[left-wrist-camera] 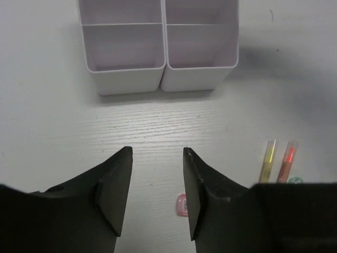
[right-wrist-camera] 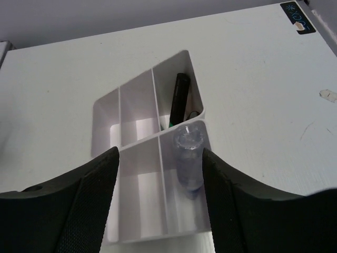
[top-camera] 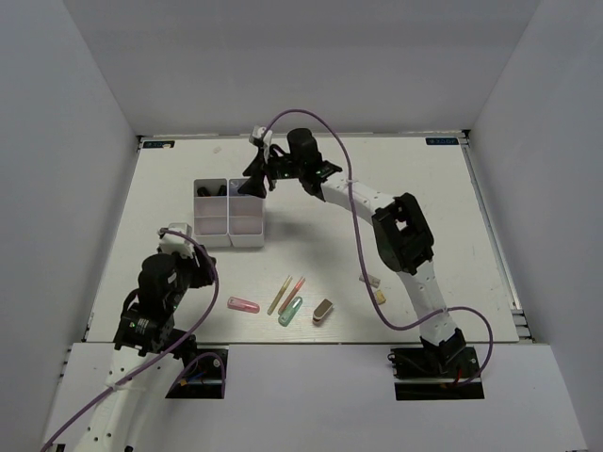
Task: Sort the stationery into containers
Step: Place the stationery into the container, then grab a piece of stationery with the left arm
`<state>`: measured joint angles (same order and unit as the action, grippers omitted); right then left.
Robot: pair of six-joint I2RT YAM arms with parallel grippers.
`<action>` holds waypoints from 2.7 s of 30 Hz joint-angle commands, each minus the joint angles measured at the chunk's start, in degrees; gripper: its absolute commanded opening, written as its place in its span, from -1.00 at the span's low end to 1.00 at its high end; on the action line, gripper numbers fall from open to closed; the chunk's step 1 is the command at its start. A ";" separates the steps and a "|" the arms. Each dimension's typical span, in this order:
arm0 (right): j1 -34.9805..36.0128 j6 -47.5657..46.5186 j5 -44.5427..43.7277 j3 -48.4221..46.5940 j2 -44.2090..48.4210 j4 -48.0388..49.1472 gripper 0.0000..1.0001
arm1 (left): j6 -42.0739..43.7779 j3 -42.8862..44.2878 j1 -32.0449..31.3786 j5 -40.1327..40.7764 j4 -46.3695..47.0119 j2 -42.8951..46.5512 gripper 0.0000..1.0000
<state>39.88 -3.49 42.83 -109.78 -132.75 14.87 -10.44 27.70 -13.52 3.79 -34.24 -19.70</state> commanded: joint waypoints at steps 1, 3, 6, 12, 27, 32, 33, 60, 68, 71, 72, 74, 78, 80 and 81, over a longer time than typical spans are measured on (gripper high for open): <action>0.11 -5.02 1.91 -2.80 10.22 -9.48 0.35 | 0.24 -0.63 0.07 -7.20 2.77 -1.12 -0.03; 0.11 -9.58 1.30 -4.30 13.56 -25.03 0.17 | -0.46 -0.55 0.07 -10.02 3.04 -2.79 -0.59; 0.11 -15.22 -5.72 -5.72 18.48 -42.46 -1.00 | -5.71 1.82 -0.02 -11.70 -0.55 -10.57 -1.00; -1.12 -22.96 -19.37 10.42 30.78 -65.36 0.81 | -35.11 9.92 -0.37 -7.99 -20.26 -23.71 -0.17; -5.95 -8.91 -23.85 48.68 57.06 -49.95 -0.37 | -71.91 16.41 -21.87 17.27 -28.78 -39.78 0.51; -7.36 -8.03 -24.02 49.65 59.62 -49.42 -0.37 | -77.80 17.30 -25.59 17.83 -27.46 -46.81 0.39; -7.53 -7.94 -24.11 50.44 60.75 -48.63 -0.37 | -79.20 17.38 -25.85 17.74 -27.55 -47.53 0.39; -13.07 -7.41 -20.51 52.91 65.25 -47.30 -0.37 | -85.28 12.64 -26.21 14.67 -20.96 -61.42 -0.17; -14.30 -7.15 -19.01 52.82 66.12 -47.57 -0.37 | -83.87 12.82 -26.38 13.52 -20.78 -63.96 0.14; -14.74 -7.15 -18.75 53.00 66.39 -47.57 -0.37 | -83.87 11.67 -26.30 12.56 -19.20 -64.32 0.02; -15.09 -7.24 -18.75 52.91 66.22 -47.66 -0.37 | -83.78 11.06 -26.30 12.29 -18.50 -64.32 -0.09; -15.27 -6.97 -18.57 52.82 66.39 -47.40 -0.37 | -83.26 10.97 -26.38 12.20 -18.06 -64.67 -0.33; -15.97 -7.06 -17.78 52.91 66.30 -47.66 -0.37 | -80.71 12.46 -26.47 13.16 -18.32 -63.71 -0.58; -16.15 -7.06 -17.60 53.00 66.39 -47.57 -0.37 | -76.70 15.79 -26.65 14.05 -20.77 -61.44 -0.66; -16.32 -7.06 -17.34 53.09 66.39 -47.92 -0.37 | -75.10 16.93 -26.65 15.44 -21.65 -60.90 -0.69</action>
<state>24.05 -10.90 23.79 -57.21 -67.83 -33.87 -90.32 42.46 -39.86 18.06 -55.20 -81.69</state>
